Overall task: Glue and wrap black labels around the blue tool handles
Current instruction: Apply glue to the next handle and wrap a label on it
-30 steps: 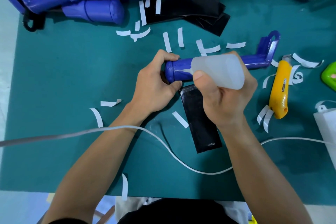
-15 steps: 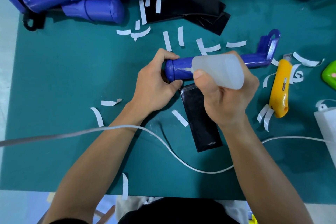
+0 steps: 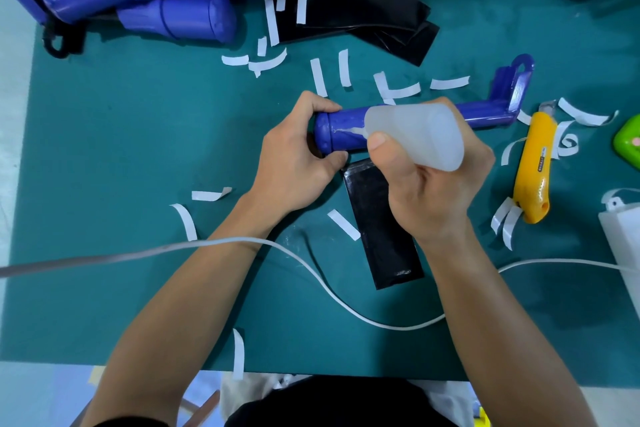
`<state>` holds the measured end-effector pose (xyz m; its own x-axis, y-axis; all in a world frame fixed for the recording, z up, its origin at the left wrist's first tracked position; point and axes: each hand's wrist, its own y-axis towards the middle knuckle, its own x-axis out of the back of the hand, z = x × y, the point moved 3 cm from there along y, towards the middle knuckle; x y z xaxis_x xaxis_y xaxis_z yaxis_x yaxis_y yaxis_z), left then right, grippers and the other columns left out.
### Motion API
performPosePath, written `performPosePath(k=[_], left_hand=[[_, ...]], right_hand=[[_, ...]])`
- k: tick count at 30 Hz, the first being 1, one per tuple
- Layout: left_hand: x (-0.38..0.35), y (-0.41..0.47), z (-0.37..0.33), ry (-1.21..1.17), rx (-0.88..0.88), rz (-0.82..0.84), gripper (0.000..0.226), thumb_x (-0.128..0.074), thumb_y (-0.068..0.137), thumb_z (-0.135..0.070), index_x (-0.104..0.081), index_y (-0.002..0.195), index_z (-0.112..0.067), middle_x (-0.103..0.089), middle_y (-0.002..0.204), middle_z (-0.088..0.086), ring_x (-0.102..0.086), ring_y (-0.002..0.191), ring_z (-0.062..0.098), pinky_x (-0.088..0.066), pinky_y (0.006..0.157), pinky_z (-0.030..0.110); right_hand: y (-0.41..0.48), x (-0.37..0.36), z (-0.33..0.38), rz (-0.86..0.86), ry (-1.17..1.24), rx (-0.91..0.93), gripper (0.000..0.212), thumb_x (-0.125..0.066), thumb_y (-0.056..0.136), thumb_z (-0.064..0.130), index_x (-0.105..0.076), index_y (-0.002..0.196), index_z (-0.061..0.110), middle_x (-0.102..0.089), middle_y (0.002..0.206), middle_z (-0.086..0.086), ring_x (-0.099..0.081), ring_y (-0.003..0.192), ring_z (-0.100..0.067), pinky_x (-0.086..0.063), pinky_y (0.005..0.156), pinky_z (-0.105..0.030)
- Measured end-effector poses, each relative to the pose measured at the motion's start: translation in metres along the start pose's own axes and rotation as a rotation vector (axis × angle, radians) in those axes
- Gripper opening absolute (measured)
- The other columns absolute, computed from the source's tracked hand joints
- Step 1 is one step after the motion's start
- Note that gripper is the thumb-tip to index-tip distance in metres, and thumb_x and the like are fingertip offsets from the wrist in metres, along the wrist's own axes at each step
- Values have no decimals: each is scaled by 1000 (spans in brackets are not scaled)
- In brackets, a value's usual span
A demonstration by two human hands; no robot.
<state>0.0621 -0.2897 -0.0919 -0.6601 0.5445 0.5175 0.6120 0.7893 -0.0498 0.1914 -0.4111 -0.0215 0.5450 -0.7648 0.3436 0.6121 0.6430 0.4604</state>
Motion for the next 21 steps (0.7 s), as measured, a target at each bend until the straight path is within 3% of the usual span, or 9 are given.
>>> performPosePath(k=[9, 14, 21], left_hand=[[1, 0, 0, 1, -6, -4, 54, -87, 74, -22, -53, 113, -37, -68, 88, -11, -56, 63, 16, -53, 65, 35], [1, 0, -2, 0, -4, -2, 55, -87, 73, -21, -53, 114, -36, -70, 95, -10, -61, 67, 20, -56, 69, 41], [2, 0, -3, 1, 1, -8, 55, -86, 72, -20, -54, 114, -35, -69, 97, -13, -58, 65, 16, -55, 70, 38]], right_hand=[[0, 0, 0, 9, -11, -16, 35, -70, 90, 23, -62, 78, -9, -48, 76, -8, -47, 56, -30, -39, 49, -39], [2, 2, 2, 0, -27, -9, 32, -69, 90, 21, -64, 78, -8, -49, 78, -6, -47, 58, -25, -39, 54, -29], [3, 5, 0, -9, -38, -19, 34, -70, 90, 21, -64, 79, -10, -51, 75, -6, -50, 59, -27, -42, 55, -33]])
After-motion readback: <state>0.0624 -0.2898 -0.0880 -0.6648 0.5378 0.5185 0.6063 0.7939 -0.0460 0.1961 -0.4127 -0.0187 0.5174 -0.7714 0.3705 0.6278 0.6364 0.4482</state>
